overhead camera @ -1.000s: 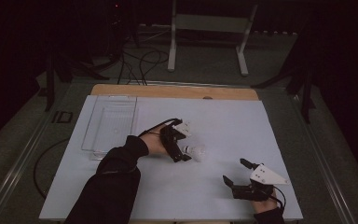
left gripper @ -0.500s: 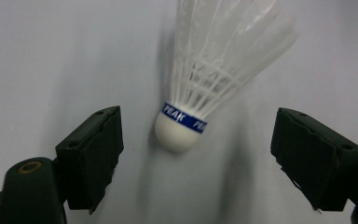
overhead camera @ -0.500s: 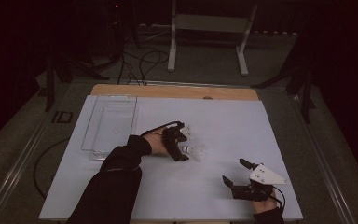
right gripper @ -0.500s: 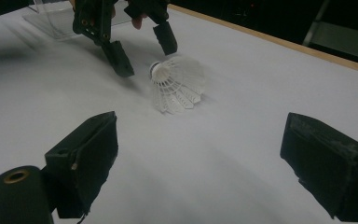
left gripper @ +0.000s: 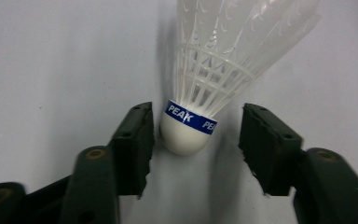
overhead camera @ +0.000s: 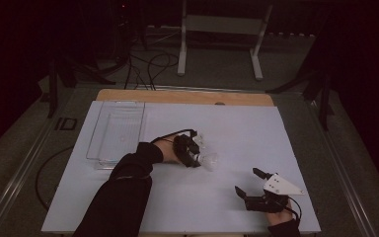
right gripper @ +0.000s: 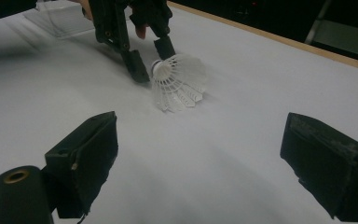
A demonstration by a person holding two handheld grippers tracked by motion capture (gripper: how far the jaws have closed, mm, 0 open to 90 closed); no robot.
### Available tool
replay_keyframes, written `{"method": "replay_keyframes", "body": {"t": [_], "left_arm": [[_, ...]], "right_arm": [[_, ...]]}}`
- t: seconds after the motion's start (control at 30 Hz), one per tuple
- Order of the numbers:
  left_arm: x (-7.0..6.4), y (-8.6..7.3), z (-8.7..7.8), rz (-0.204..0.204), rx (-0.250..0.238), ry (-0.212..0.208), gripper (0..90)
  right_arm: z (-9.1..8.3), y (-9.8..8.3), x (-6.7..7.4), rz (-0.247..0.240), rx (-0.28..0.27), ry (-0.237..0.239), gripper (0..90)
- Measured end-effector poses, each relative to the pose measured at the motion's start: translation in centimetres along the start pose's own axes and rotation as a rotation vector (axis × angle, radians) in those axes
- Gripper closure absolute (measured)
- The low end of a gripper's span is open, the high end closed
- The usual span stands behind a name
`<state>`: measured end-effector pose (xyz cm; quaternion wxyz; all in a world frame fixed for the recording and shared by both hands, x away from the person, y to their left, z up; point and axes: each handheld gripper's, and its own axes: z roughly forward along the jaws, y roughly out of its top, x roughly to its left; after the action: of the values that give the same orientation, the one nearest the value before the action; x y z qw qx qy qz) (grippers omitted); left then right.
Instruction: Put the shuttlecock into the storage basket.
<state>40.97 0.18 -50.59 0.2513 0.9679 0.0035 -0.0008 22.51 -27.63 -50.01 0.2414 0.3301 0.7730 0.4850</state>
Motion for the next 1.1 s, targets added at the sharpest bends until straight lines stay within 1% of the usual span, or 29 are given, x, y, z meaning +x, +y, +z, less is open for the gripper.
{"method": "replay_keyframes", "body": {"t": [0.03, 0.1, 0.27, 0.3, 0.37, 0.43, 0.53, 0.57, 0.63, 0.7, 0.73, 0.77, 0.83, 0.9, 0.93, 1.03, 1.07, 1.1], "left_arm": [[0.0, 0.0, 0.0, 0.011, -0.005, -0.002, 50.6], [0.1, 0.1, 0.0, 0.003, -0.003, -0.009, 53.2], [0.4, 0.1, 0.0, 0.004, 0.004, -0.015, 62.7], [0.3, 0.2, 0.0, 0.013, 0.008, -0.013, 62.9], [0.2, 0.3, 0.0, 0.014, 0.012, -0.005, 63.8], [0.2, 0.3, -0.1, 0.017, 0.009, -0.009, 64.3], [0.1, 0.5, -0.4, 0.003, 0.005, -0.009, 64.6], [0.1, 0.6, -0.6, -0.013, 0.006, -0.017, 64.6], [0.0, 0.7, -0.9, -0.004, 0.010, -0.008, 64.8], [-0.1, 0.8, -1.2, -0.002, 0.009, -0.012, 64.9], [-0.2, 0.8, -1.3, -0.006, 0.004, -0.014, 64.9], [-0.2, 0.9, -1.5, -0.011, 0.007, -0.018, 64.9], [-0.4, 0.9, -1.8, -0.014, 0.019, -0.015, 65.0], [-0.5, 0.9, -2.2, -0.026, 0.017, -0.017, 65.0], [-0.6, 0.9, -2.3, -0.020, 0.018, -0.013, 65.0], [-0.7, 0.9, -3.0, -0.031, 0.015, -0.009, 65.1], [-0.8, 0.9, -3.1, -0.039, 0.014, -0.015, 65.1], [-0.8, 0.9, -3.3, -0.038, 0.010, -0.015, 65.1]], "right_arm": [[0.0, 0.0, 0.0, 0.000, -0.001, 0.001, 11.3], [0.0, 0.0, 0.0, 0.000, 0.000, 0.000, 11.3], [0.0, 0.0, 0.0, 0.004, 0.001, 0.001, 11.3], [0.0, 0.0, 0.0, 0.004, 0.002, 0.001, 11.3], [0.0, 0.0, 0.0, 0.002, 0.003, 0.002, 11.3], [0.0, 0.0, 0.0, 0.001, 0.002, 0.000, 11.3], [0.0, 0.0, 0.0, 0.003, 0.002, -0.001, 11.3], [0.0, 0.0, 0.0, 0.003, 0.003, -0.001, 11.3], [-0.1, 0.0, 0.0, 0.004, 0.001, -0.001, 11.3], [0.0, 0.0, 0.0, 0.003, 0.003, -0.002, 11.3], [0.0, 0.0, 0.0, 0.003, 0.002, -0.001, 11.3], [0.0, 0.0, 0.0, 0.003, 0.002, -0.002, 11.3], [-0.1, 0.0, 0.0, 0.002, 0.000, -0.003, 11.3], [-0.1, 0.0, 0.0, 0.002, -0.001, -0.004, 11.3], [-0.1, 0.0, -0.1, 0.004, -0.001, -0.004, 11.3], [0.0, 0.0, -0.1, 0.005, 0.003, -0.005, 11.3], [0.0, 0.0, 0.0, 0.004, 0.003, -0.005, 11.3], [0.0, 0.0, 0.0, 0.002, 0.003, -0.005, 11.3]]}}
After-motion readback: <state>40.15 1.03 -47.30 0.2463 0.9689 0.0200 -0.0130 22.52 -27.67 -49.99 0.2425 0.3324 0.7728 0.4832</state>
